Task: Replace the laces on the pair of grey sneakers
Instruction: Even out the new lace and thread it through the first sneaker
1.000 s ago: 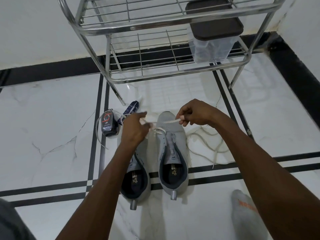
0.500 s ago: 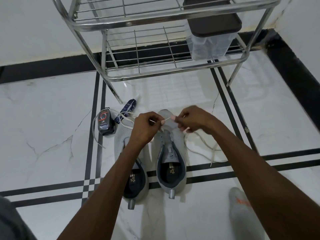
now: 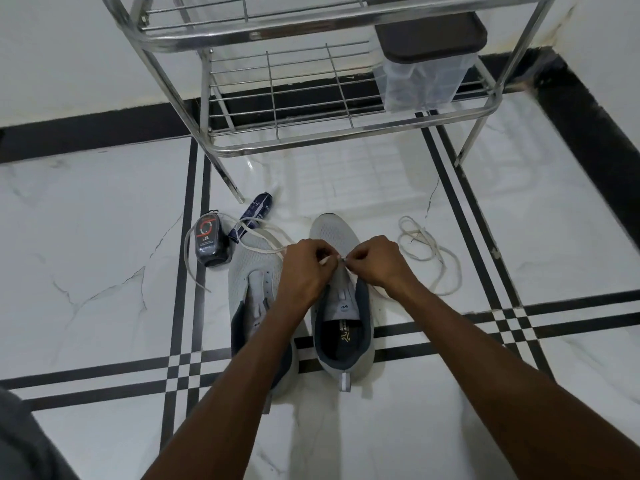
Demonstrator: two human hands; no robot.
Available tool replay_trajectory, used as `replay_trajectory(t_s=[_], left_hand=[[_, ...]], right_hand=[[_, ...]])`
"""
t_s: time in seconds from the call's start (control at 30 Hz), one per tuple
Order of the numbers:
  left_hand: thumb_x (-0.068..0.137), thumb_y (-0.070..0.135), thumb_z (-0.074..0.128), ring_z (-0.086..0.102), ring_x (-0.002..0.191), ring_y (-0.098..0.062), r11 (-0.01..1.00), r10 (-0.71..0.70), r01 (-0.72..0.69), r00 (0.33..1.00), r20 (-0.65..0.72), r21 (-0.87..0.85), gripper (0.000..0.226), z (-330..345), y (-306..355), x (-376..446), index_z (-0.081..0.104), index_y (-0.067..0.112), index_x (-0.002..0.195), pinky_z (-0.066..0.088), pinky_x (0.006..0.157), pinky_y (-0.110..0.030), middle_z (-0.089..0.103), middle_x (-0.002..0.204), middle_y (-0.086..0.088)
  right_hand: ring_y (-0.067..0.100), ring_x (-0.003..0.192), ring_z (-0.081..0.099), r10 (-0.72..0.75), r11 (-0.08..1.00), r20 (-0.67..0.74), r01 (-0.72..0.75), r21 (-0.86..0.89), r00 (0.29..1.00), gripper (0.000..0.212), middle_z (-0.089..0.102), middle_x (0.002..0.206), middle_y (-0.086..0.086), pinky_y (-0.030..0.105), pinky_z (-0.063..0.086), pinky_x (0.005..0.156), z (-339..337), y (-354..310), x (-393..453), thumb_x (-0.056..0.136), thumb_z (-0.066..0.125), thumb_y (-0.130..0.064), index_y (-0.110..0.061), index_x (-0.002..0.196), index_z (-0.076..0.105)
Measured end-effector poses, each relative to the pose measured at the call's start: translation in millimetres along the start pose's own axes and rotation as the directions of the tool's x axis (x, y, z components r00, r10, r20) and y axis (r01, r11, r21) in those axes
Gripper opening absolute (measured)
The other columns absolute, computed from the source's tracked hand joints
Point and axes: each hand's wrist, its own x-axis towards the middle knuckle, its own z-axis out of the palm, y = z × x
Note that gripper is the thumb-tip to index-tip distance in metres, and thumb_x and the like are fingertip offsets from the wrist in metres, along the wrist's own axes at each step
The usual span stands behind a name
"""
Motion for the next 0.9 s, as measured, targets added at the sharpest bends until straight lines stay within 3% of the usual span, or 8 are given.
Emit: replay_trajectory(t_s=[0.07, 0.17, 0.3, 0.6, 0.8, 0.9], left_hand=[[0.089, 0.014, 0.068, 0.066, 0.082, -0.009, 1.0, -0.011, 0.011, 1.0, 0.006, 0.011, 0.011, 4.8, 0.4, -0.2, 0.079, 0.012, 0.093, 0.043, 0.072, -0.005, 0.076, 0.093, -0.002], [0.089, 0.017, 0.069, 0.059, 0.085, -0.01, 0.999, -0.008, 0.009, 1.0, -0.014, 0.049, 0.011, 11.0, -1.3, -1.2, 0.078, 0.015, 0.094, 0.036, 0.07, -0.008, 0.067, 0.094, 0.0], [0.09, 0.019, 0.07, 0.05, 0.082, -0.005, 0.998, 0.006, -0.003, 0.999, -0.051, 0.063, 0.01, 13.9, -5.3, -2.8, 0.078, 0.014, 0.094, 0.036, 0.069, -0.003, 0.057, 0.094, 0.003], [0.088, 0.029, 0.074, 0.061, 0.093, -0.015, 0.995, -0.03, 0.038, 0.995, -0.093, 0.088, 0.009, 25.1, -6.7, -6.4, 0.079, 0.022, 0.089, 0.051, 0.076, -0.033, 0.067, 0.099, 0.004], [0.082, 0.027, 0.079, 0.061, 0.09, -0.016, 0.996, -0.076, 0.081, 0.991, -0.113, 0.033, 0.005, 28.0, -12.6, -7.1, 0.081, 0.029, 0.087, 0.053, 0.072, -0.038, 0.065, 0.092, 0.011], [0.081, 0.026, 0.079, 0.061, 0.088, -0.015, 0.996, -0.086, 0.088, 0.987, -0.132, 0.01, 0.006, 29.6, -14.3, -8.8, 0.081, 0.031, 0.085, 0.053, 0.072, -0.041, 0.065, 0.09, 0.013]], right_hand=[[0.021, 0.079, 0.071, 0.084, 0.984, 0.02, -0.086, 0.153, 0.996, 0.011, 0.077, 0.081, 0.007, 0.042, 0.062, 0.077, -4.3, 6.6, 1.1, 0.082, 0.072, -0.012, -0.009, 0.082, 0.081], [0.016, 0.072, 0.066, 0.17, 0.926, 0.091, -0.191, 0.327, 0.981, 0.011, 0.075, 0.076, 0.004, 0.035, 0.06, 0.071, -5.0, 11.2, 1.8, 0.082, 0.072, -0.005, -0.009, 0.084, 0.081], [0.012, 0.067, 0.062, 0.192, 0.886, 0.138, -0.232, 0.402, 0.972, 0.01, 0.072, 0.079, 0.007, 0.02, 0.053, 0.055, -8.7, 8.8, -0.3, 0.084, 0.073, -0.004, -0.005, 0.092, 0.08], [0.01, 0.065, 0.06, 0.221, 0.873, 0.16, -0.268, 0.407, 0.962, 0.01, 0.07, 0.079, 0.005, 0.018, 0.049, 0.053, -10.5, 9.9, -1.4, 0.085, 0.077, -0.007, -0.006, 0.094, 0.079], [0.015, 0.066, 0.069, 0.21, 0.858, 0.19, -0.275, 0.435, 0.959, 0.014, 0.074, 0.077, 0.012, 0.031, 0.063, 0.071, -10.2, 7.2, 0.3, 0.086, 0.077, -0.016, -0.002, 0.087, 0.076], [0.016, 0.064, 0.067, 0.204, 0.877, 0.147, -0.248, 0.412, 0.968, 0.015, 0.073, 0.075, 0.013, 0.028, 0.061, 0.065, -7.1, 5.3, 1.6, 0.089, 0.075, -0.017, -0.002, 0.086, 0.075]])
